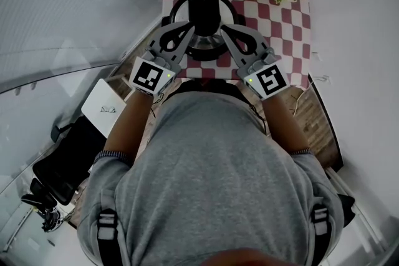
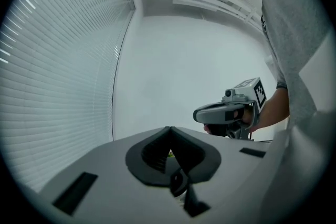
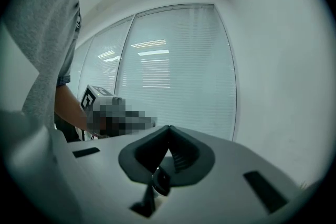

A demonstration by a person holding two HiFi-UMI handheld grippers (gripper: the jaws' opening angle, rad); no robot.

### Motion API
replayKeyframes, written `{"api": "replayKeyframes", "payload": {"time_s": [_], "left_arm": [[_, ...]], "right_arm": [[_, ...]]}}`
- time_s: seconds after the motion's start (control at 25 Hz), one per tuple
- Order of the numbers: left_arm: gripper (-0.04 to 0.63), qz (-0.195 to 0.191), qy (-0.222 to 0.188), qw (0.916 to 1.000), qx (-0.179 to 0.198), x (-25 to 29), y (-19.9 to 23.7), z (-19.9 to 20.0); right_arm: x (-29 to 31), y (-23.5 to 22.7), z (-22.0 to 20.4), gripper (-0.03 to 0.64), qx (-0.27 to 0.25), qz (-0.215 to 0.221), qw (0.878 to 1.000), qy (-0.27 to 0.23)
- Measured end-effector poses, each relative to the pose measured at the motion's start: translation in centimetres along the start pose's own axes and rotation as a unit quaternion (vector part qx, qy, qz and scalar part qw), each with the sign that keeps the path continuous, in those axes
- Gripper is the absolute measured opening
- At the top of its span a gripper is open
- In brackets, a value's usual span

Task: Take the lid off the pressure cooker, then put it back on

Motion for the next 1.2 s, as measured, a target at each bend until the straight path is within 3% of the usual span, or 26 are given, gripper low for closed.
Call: {"api": "replayKeyframes", "payload": {"time_s": [0.2, 0.52, 0.84, 1.2], "left_arm": [[0.017, -0.007, 0.007, 0.9999, -0.004, -0.1, -0.3, -0.4], [0.02, 0.004, -0.02, 0.9998, 0.008, 0.4, 0.1, 1.2], [0.02, 0.016, -0.017, 0.9997, 0.01, 0.7, 0.8, 1.3], [0.02, 0.018, -0.013, 0.9997, 0.004, 1.1, 1.2, 0.9]], "right_arm": [[0.5, -0.1, 1.8, 0.005, 0.007, -0.009, 0.999, -0.034], [0.7, -0.4, 2.8, 0.005, -0.001, -0.011, 0.999, -0.04], [-0.1, -1.7, 1.1, 0.005, 0.001, -0.011, 1.0, -0.004], [0.3, -2.5, 1.6, 0.005, 0.017, -0.018, 0.999, -0.022]]}}
Point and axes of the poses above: the fingertips, and each gripper's own axes: x forward along the fingers, y to its left, z out of its top, the point moved 2 cm from there along -x, backward along the fingers, and after that the axes turned 15 degrees about x, right-handed, at the moved point
